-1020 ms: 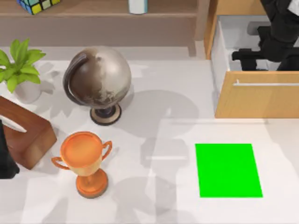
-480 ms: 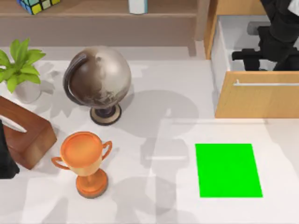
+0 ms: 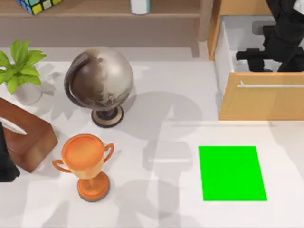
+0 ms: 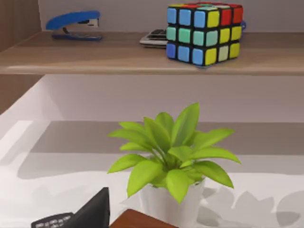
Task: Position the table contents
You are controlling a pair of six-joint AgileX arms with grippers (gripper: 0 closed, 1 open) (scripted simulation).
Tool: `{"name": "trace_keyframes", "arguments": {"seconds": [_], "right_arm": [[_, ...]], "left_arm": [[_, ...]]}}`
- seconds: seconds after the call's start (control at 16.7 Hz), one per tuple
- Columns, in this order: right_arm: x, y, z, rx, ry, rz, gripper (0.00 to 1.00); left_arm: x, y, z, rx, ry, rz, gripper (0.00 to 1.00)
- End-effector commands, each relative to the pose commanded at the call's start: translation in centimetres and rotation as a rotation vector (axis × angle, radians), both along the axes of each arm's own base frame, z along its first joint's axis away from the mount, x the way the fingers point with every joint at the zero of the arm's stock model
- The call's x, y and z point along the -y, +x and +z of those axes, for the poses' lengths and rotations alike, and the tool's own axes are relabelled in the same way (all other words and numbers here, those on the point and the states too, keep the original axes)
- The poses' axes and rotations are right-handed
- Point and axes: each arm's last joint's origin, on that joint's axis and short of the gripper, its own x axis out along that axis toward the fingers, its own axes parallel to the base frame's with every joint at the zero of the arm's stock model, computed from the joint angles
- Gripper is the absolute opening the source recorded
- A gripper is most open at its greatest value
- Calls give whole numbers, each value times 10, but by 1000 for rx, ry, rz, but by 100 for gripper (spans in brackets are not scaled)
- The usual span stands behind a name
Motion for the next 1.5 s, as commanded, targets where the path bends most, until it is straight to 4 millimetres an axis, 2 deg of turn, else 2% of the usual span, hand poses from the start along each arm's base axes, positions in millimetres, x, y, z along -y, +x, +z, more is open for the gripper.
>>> {"name": "trace_keyframes", "arguments": {"seconds": [0.24, 0.42, 0.66, 0.84, 1.02, 1.14, 1.32, 1.5], "right_arm": [[0, -12, 31, 33, -10, 4, 0], [-4, -27, 69, 111, -9, 3, 0], [-27, -58, 124, 259, 26, 21, 0], [-52, -89, 148, 329, 71, 53, 0], [-79, -120, 153, 345, 116, 90, 0], [-95, -140, 146, 327, 138, 112, 0], [-113, -166, 123, 270, 149, 130, 0], [-121, -186, 90, 188, 127, 120, 0]], "left_arm": [[0, 0, 0, 0, 0, 0, 100], [0, 0, 0, 0, 0, 0, 100], [0, 0, 0, 0, 0, 0, 100], [0, 0, 0, 0, 0, 0, 100], [0, 0, 0, 0, 0, 0, 100], [0, 0, 0, 0, 0, 0, 100], [0, 0, 0, 0, 0, 0, 100], [0, 0, 0, 0, 0, 0, 100]]}}
